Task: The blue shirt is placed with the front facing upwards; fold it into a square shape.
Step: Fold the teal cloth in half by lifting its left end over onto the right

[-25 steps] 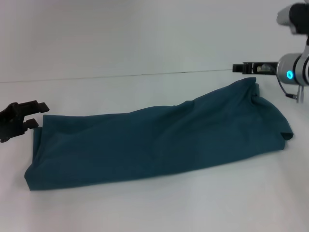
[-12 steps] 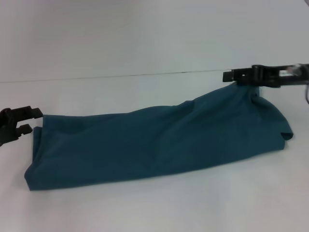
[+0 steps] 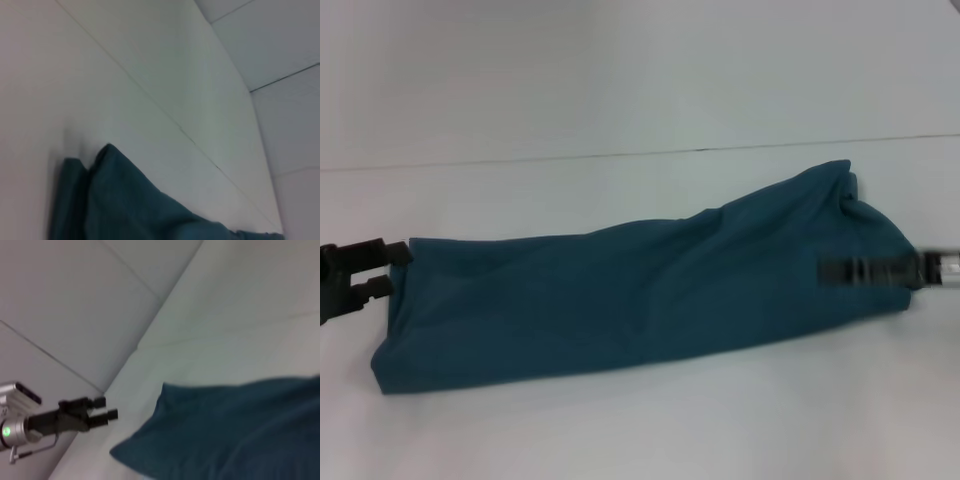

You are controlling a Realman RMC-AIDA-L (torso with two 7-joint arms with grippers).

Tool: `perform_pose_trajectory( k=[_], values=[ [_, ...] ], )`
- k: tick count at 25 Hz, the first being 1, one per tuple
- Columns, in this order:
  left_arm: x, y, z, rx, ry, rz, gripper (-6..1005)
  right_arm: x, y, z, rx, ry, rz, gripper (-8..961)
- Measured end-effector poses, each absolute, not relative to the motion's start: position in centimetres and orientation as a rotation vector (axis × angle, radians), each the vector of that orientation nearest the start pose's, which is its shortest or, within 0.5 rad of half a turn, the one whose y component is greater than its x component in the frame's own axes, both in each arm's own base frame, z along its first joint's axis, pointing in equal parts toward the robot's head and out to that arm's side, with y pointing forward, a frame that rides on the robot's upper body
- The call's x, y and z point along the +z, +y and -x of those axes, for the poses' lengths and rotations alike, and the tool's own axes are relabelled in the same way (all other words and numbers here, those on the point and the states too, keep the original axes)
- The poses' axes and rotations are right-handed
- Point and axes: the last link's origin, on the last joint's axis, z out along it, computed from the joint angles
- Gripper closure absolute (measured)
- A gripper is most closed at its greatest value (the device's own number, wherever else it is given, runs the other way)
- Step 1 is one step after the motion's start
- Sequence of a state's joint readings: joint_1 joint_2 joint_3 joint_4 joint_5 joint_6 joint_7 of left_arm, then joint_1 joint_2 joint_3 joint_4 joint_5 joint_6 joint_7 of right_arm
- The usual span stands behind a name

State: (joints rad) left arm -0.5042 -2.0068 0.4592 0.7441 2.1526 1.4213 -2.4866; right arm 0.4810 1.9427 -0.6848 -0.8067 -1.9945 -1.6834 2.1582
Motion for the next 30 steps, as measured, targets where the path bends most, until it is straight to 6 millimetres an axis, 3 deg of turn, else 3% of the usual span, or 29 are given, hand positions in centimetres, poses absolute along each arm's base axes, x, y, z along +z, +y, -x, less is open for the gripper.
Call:
perform_pose_trajectory(
  k=[4, 10, 22, 30],
  values=[
    [6.5, 33.6, 32.5, 1.06, 2.388, -2.229, 370, 7.3, 31.2, -29.6, 0.703, 1.52, 2.47, 298],
    [3.8, 32.7, 32.9, 1.173, 2.419, -2.072, 371, 6.1, 29.2, -30.9, 0.715, 1.521, 2.533, 298],
    [-0.7, 36.0, 31.5, 1.24, 2.569, -1.969, 369, 5.1, 29.0, -30.7, 0.731, 1.505, 2.562, 298],
    [-1.1, 36.9, 32.8, 1.218, 2.703, -2.032, 369, 5.0, 29.0, -31.2, 0.737, 1.529, 2.53, 297]
  ],
)
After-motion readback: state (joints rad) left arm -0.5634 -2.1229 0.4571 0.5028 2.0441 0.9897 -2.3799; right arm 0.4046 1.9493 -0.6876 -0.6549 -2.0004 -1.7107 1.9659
